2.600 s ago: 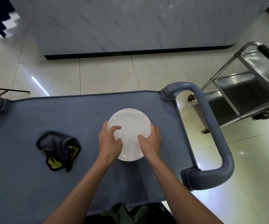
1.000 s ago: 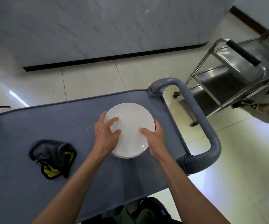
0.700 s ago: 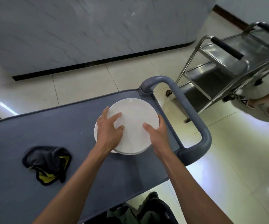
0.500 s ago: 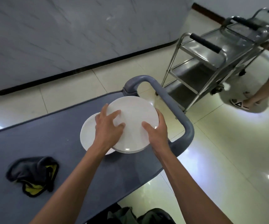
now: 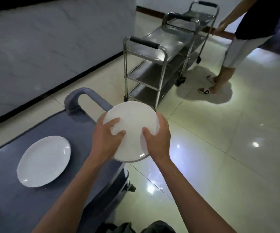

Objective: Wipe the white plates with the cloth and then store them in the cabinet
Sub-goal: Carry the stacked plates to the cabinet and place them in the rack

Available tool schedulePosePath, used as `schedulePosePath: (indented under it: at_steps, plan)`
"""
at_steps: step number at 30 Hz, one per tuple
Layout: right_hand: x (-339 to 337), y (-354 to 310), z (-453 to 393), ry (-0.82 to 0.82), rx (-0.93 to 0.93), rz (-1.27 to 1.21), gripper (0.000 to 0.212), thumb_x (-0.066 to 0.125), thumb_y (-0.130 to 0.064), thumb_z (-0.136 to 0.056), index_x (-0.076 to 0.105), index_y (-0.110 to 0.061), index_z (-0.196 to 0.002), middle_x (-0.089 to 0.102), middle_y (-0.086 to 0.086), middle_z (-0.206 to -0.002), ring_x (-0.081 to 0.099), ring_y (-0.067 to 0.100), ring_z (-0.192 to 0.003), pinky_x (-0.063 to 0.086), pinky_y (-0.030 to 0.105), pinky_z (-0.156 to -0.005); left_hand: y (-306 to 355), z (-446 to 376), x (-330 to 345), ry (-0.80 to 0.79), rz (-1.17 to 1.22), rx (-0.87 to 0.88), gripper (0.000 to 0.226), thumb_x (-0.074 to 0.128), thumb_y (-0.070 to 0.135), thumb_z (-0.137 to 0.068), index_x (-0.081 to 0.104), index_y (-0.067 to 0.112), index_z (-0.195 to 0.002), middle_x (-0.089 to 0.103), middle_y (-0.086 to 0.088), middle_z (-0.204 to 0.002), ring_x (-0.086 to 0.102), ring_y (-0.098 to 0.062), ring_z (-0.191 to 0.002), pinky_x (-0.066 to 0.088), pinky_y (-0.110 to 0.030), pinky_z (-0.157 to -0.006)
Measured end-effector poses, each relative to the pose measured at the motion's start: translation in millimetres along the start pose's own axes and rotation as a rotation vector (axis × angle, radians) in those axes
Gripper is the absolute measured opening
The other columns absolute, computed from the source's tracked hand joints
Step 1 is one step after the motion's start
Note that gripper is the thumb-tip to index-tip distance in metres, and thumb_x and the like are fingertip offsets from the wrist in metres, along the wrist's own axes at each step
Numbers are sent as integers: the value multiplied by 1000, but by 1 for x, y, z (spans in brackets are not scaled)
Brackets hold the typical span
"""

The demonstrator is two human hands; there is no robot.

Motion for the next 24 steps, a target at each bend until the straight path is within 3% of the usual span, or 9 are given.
schedulePosePath:
  at_steps: [2,4,5,7,9,11,12,21,24]
  plan:
    - [-36,11,-7,57,8,-15,64,73,-13,-84,46,-25,-141,42,-19,-133,37,-9,-111,27,-10,-82,25,2,21,-39,51,48,43,79,33,-84,65,33,-124,36,7,-154,37,-6,-130,30,-26,-104]
    - [-72,24,-12,117,33,-33,62,73,-12,-83,49,-23,-139,45,-17,-131,40,-7,-111,28,-10,-82,49,5,43,-86,178,87,43,81,25,-82,65,49,-112,42,14,-150,43,-9,-131,37,-28,-105]
    - [-89,30,-14,148,48,-46,61,73,-12,-83,50,-23,-139,47,-17,-130,42,-5,-112,29,-9,-81,61,8,55,-110,229,111,48,81,21,-82,64,52,-114,42,24,-147,45,-2,-128,42,-24,-102]
    - [-122,41,-15,215,70,-66,61,72,-12,-84,50,-25,-139,49,-16,-132,45,-1,-114,31,-7,-81,84,13,80,-144,262,175,50,80,17,-82,65,36,-125,39,43,-135,43,20,-116,44,-6,-89]
    - [-152,51,-15,289,74,-71,62,72,-13,-83,50,-26,-140,49,-16,-133,46,-1,-114,34,-6,-80,106,15,108,-174,245,242,49,81,15,-80,67,23,-126,43,28,-139,46,7,-124,52,-18,-96]
    - [-180,60,-13,353,96,-71,62,70,-15,-83,49,-29,-140,49,-19,-135,47,-3,-115,37,-4,-81,131,19,133,-218,215,309,45,81,17,-79,70,26,-122,42,12,-148,45,-16,-132,51,-39,-104]
    - [-194,64,-12,384,107,-72,63,70,-17,-84,48,-31,-141,48,-20,-135,47,-4,-116,38,-3,-81,142,21,145,-242,209,339,44,82,18,-79,71,27,-121,40,11,-150,44,-20,-134,49,-41,-104]
    - [-308,109,-2,703,176,42,65,70,-17,-86,43,-32,-143,45,-23,-139,44,-10,-116,37,-1,-86,225,37,273,-523,230,529,43,82,24,-78,71,40,-116,30,17,-156,27,-2,-139,29,-24,-104]
    - [-343,121,-3,799,203,126,66,71,-21,-88,40,-32,-145,45,-17,-145,43,-3,-122,38,4,-91,255,41,316,-641,272,571,44,81,25,-77,70,42,-116,30,16,-157,27,-8,-145,29,-27,-105]
Point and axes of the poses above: each hand's wrist, its own z-axis away from the middle knuckle, its own x-axis out of the palm, y = z × x, the point moved 1 cm from there along -z, towards the middle knuckle
